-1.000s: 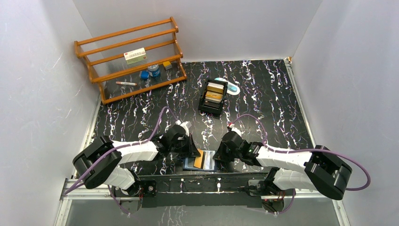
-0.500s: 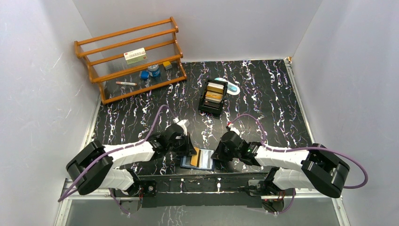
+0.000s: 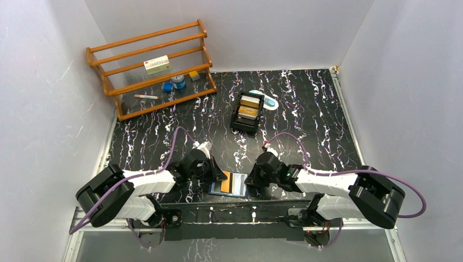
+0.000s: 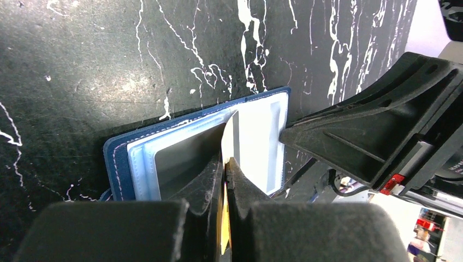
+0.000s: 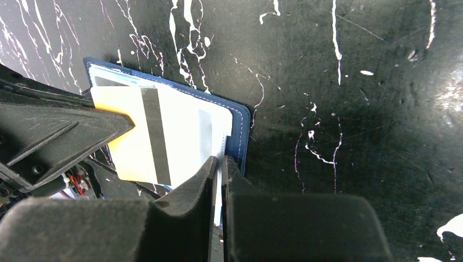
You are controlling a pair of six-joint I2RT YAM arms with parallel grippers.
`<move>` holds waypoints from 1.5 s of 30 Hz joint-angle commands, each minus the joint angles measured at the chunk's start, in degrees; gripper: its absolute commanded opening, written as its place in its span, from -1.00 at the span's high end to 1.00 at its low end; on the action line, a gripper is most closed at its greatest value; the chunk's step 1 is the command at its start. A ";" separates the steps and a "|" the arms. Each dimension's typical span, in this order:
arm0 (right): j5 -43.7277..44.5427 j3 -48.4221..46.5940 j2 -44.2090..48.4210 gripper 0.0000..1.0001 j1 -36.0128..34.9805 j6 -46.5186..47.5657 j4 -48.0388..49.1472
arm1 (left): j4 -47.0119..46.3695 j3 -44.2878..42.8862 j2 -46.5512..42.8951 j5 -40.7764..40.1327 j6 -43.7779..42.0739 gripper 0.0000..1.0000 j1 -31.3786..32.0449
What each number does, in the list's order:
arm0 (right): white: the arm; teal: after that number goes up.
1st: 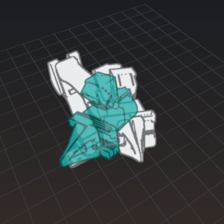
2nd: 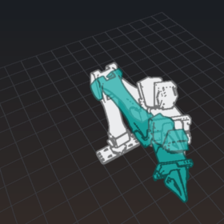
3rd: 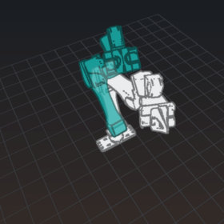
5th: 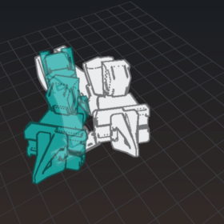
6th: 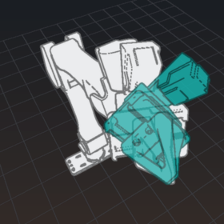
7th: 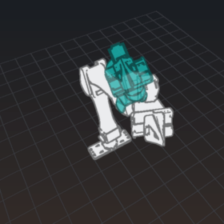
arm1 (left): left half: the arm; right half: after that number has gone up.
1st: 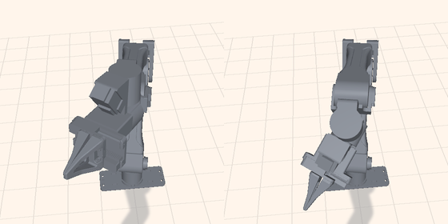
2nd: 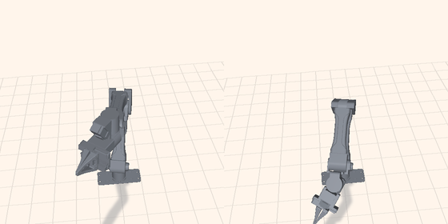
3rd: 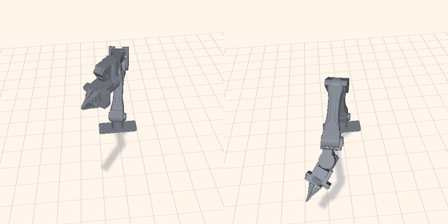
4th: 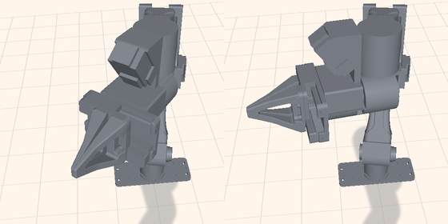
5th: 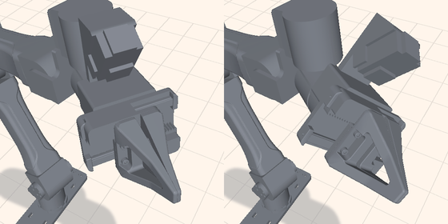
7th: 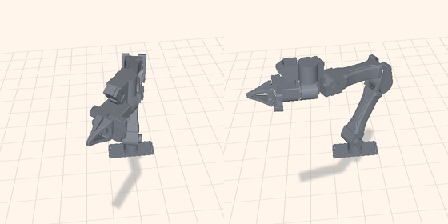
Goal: Put the credit cards into the card holder
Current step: Insert the credit card into the card holder.
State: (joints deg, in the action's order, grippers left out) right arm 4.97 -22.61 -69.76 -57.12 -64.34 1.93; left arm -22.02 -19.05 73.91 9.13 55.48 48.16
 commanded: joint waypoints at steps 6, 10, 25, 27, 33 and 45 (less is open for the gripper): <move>0.61 2.13 -1.32 0.72 -0.53 0.44 -3.97 | -2.22 3.88 1.13 -2.55 0.77 1.00 0.18; 0.50 2.13 -1.50 0.72 -0.53 0.43 -3.65 | -3.96 4.43 2.45 -1.93 1.18 1.00 0.17; 1.70 1.29 -1.82 0.72 -0.53 0.52 -3.60 | -5.62 4.04 6.71 3.86 1.37 1.00 0.18; 2.30 1.10 -1.60 0.72 -0.49 0.53 -3.92 | -2.62 3.45 5.54 3.91 0.94 1.00 0.17; 2.94 1.01 -0.88 0.73 -0.53 0.62 -4.48 | -0.52 3.85 4.71 5.84 -0.08 1.00 0.10; 4.15 -0.39 -1.11 0.74 -0.53 1.13 -5.93 | 8.37 1.71 -0.11 5.66 -2.11 1.00 0.00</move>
State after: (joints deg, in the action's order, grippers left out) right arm 5.74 -22.76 -69.69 -57.41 -64.51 1.52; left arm -24.27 -18.28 74.91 13.13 56.55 47.46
